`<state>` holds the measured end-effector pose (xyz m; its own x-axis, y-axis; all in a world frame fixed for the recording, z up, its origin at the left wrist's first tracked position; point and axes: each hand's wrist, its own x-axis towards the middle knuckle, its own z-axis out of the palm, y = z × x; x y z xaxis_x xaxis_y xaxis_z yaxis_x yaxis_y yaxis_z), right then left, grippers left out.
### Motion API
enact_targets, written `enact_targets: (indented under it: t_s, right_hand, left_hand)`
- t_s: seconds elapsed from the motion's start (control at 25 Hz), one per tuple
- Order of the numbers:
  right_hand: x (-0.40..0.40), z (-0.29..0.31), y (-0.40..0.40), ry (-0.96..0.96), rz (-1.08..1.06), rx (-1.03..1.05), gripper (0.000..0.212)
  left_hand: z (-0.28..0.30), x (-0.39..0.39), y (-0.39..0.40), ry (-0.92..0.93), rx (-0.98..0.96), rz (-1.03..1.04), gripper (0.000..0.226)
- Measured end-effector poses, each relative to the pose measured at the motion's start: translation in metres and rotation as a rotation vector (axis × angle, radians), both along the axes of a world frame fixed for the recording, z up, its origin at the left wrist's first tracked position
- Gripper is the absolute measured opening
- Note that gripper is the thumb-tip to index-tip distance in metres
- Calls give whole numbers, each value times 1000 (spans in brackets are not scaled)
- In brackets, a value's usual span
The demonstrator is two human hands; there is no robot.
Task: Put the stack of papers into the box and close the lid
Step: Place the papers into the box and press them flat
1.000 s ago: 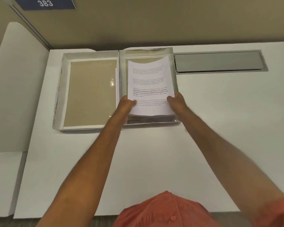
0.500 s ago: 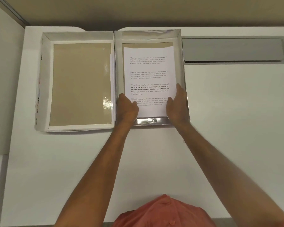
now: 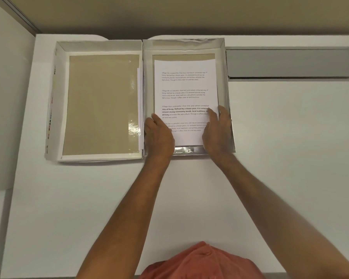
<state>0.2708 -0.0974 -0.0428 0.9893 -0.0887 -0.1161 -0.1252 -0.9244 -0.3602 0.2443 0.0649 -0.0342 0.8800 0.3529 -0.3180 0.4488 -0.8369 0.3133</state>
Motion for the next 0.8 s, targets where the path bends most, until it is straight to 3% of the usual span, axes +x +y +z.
enact_targets:
  t_s: [0.12, 0.28, 0.52, 0.8]
  right_hand:
    - [0, -1, -2, 33, 43, -17, 51]
    - [-3, 6, -9, 40, 126, 52, 56]
    - [-47, 19, -32, -143, 222, 110, 55]
    - [-96, 31, -49, -140, 244, 49, 58]
  left_hand:
    - [-3, 2, -2, -7, 92, -30, 70]
    - [-1, -11, -4, -112, 172, -225, 78]
    - [8, -51, -9, -229, 75, -323, 68]
    - [20, -91, -11, -227, 72, -373, 72]
